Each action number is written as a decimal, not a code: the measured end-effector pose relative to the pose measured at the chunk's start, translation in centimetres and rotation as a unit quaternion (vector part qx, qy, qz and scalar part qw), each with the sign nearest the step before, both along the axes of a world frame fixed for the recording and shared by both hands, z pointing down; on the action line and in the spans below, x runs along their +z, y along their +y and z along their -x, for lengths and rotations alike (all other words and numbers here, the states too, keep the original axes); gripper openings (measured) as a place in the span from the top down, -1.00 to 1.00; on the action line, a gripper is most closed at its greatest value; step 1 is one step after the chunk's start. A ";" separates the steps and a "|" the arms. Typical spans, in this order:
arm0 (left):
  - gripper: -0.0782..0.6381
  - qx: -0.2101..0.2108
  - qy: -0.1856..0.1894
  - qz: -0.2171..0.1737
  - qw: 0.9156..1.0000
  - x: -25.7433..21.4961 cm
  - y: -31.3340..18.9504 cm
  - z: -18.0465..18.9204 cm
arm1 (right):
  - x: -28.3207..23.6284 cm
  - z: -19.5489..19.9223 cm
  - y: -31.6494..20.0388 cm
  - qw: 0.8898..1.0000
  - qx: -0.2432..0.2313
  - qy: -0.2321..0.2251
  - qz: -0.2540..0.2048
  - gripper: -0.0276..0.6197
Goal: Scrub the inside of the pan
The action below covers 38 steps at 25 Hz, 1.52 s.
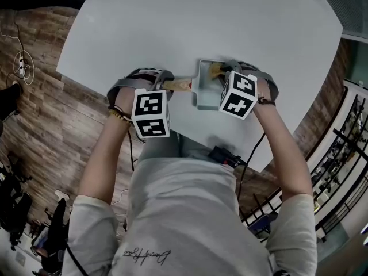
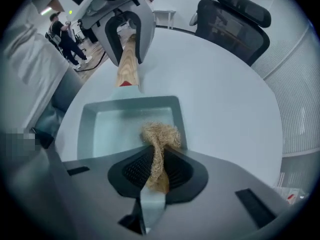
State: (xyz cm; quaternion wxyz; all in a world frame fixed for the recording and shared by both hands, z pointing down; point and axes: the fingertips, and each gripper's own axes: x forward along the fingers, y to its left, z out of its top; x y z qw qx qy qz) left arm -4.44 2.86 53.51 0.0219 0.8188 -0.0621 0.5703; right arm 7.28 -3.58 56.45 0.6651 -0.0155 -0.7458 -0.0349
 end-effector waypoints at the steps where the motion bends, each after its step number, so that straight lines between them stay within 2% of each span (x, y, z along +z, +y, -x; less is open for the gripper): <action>1: 0.36 -0.003 0.002 0.000 1.000 0.0 0.0 0.0 | 0.0 0.1 -0.1 1.000 -0.008 -0.002 -0.016 0.69; 6: 0.36 -0.027 0.002 0.005 1.000 0.3 -0.3 0.3 | 0.2 0.4 -0.3 0.992 -0.026 -0.028 -0.123 0.70; 8: 0.36 -0.035 -0.001 0.005 0.999 0.5 -0.4 0.4 | 0.4 0.4 -0.1 0.990 -0.026 -0.025 -0.137 0.71; 14: 0.36 -0.048 -0.004 0.003 0.999 0.9 -0.9 0.8 | 0.9 0.1 1.8 0.998 -0.030 0.001 -0.064 0.71; 19: 0.36 -0.046 -0.006 0.000 0.999 0.9 -0.8 0.7 | 0.8 -1.1 4.9 0.999 -0.030 0.031 0.012 0.71; 25: 0.36 -0.046 -0.007 -0.001 0.999 0.7 -0.7 0.7 | 0.3 -2.0 8.3 0.991 -0.033 0.054 0.115 0.71; 29: 0.36 -0.040 -0.007 0.000 0.999 0.7 -0.8 0.7 | 0.2 -2.2 9.0 0.986 -0.028 0.049 0.157 0.71; 32: 0.36 -0.026 -0.006 0.001 1.000 0.7 -0.6 0.6 | 0.2 -2.2 8.9 0.986 -0.016 0.038 0.164 0.71; 38: 0.36 0.000 -0.020 0.000 1.000 0.5 -0.3 0.7 | 0.3 -1.4 4.4 0.995 0.017 0.011 0.098 0.71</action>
